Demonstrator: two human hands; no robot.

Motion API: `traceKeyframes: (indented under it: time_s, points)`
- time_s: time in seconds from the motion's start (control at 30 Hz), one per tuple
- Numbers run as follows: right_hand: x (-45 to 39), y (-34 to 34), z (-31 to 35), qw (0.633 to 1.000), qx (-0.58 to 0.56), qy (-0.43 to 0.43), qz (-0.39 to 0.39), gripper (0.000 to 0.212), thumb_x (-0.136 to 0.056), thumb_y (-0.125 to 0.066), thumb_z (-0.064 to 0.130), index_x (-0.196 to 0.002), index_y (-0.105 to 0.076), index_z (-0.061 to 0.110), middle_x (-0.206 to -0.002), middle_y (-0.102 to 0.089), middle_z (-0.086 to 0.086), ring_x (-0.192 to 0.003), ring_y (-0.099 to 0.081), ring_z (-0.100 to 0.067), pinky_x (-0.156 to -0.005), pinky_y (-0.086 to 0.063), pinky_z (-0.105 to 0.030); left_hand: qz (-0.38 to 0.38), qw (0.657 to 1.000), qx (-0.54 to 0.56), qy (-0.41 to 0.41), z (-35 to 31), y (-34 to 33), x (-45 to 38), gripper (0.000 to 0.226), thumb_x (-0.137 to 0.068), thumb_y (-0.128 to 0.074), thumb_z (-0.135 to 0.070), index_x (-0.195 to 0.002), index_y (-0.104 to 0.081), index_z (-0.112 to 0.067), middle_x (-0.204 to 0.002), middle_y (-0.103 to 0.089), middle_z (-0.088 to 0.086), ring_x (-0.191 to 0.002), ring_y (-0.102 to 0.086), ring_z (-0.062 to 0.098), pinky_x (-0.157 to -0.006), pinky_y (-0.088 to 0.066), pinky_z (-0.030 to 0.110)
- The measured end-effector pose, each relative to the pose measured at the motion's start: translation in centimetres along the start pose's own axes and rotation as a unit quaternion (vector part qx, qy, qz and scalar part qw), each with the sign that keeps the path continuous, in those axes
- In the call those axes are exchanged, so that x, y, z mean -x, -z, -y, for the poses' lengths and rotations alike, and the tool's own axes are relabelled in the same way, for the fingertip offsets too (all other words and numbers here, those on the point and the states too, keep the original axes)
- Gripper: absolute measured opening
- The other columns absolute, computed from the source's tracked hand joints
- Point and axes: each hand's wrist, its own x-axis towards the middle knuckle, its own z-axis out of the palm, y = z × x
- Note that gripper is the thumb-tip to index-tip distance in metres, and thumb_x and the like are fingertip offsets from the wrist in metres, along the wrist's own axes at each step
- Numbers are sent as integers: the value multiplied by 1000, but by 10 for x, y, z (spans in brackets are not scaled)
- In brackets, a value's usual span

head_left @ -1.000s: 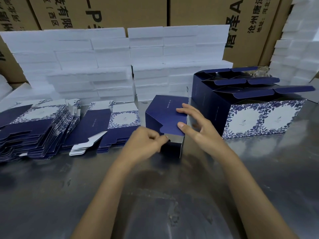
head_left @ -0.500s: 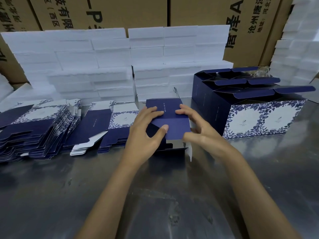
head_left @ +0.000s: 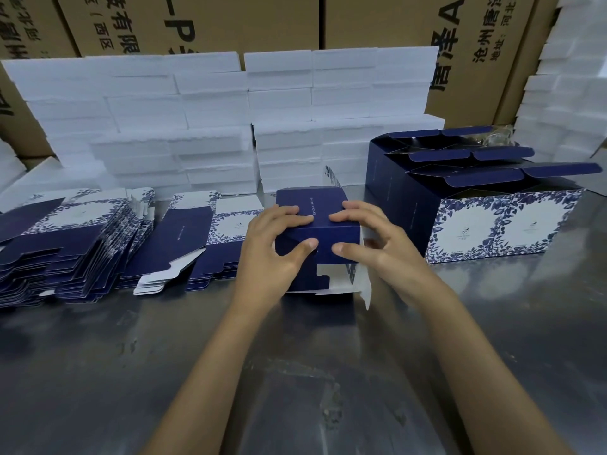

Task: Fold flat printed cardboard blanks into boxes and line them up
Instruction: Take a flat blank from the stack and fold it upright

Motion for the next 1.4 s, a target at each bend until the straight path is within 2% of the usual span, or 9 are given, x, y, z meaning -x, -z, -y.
traceKeyframes:
  time_s: [0.17, 0.4, 0.57, 0.73, 0.8, 0.97, 1.17, 1.33, 1.4]
  points:
    - [-2, -18, 2, 994, 20, 29, -101, 27, -83, -83, 10, -99, -76, 31, -135, -52, 8, -131, -49, -11, -107, -44, -41, -18, 1000, 1, -5, -2, -5, 1, 25, -80, -82, -18, -100, -75, -31, -118, -62, -16, -121, -44, 1, -92, -36, 14]
    - [-1, -17, 4, 993, -19, 15, -112, 30, -81, -83, 5, -90, -77, 32, -130, -55, 7, -130, -50, -15, -111, -41, -52, -35, 999, -21, -29, -7, -15, 6, 22, -83, -80, -16, -102, -75, -26, -118, -62, -9, -120, -42, 6, -101, -31, 13]
    - [-1, -21, 3, 993, -37, 19, -111, 20, -83, -81, 7, -92, -78, 25, -136, -55, 7, -134, -48, -10, -115, -39, -35, -34, 998, 44, 14, -11, -14, 6, 18, -85, -78, -21, -98, -75, -32, -120, -62, -12, -126, -40, 6, -105, -37, 27]
    - [-3, -16, -2, 992, -82, 2, -99, 21, -83, -81, 6, -98, -81, 20, -138, -57, 13, -129, -52, 1, -103, -45, -22, 10, 998, 48, 30, -10, -5, 2, 22, -89, -74, -22, -101, -73, -40, -122, -62, -20, -129, -40, 4, -94, -37, 16]
    - [-4, -13, -5, 992, -96, 1, -82, 25, -84, -80, 5, -103, -81, 22, -140, -56, 15, -130, -53, 1, -102, -49, -27, 26, 997, 56, 40, -8, 0, -1, 22, -90, -73, -23, -102, -72, -42, -124, -62, -22, -132, -39, 3, -86, -35, 7]
    - [-7, -16, -12, 989, -88, 22, -114, 24, -83, -80, 2, -97, -82, 21, -135, -61, 12, -127, -57, -5, -108, -50, -44, 30, 997, 55, 35, -7, 0, -2, 22, -90, -72, -21, -101, -72, -41, -124, -64, -20, -133, -40, 3, -89, -38, 21]
    - [-8, -2, -18, 992, -120, 10, -48, 29, -87, -76, 2, -104, -82, 24, -139, -60, 16, -134, -53, -7, -109, -50, -48, 50, 992, 107, 44, -2, 12, -6, 23, -89, -73, -12, -104, -76, -29, -123, -67, -18, -133, -44, -1, -88, -39, 4]
    - [-10, 1, -21, 992, -114, 16, -55, 29, -88, -75, 2, -101, -82, 27, -139, -61, 16, -136, -52, -10, -109, -48, -49, 62, 990, 119, 41, -4, 13, -6, 28, -93, -66, -4, -105, -75, -28, -128, -65, -15, -136, -44, 1, -90, -41, 6]
    - [-10, 2, -22, 991, -126, 13, -46, 30, -88, -74, 2, -102, -82, 28, -141, -59, 17, -137, -51, -11, -110, -48, -50, 61, 992, 100, 35, -6, 11, -3, 35, -92, -67, -3, -111, -72, -31, -137, -58, -16, -137, -43, -1, -99, -42, 12]
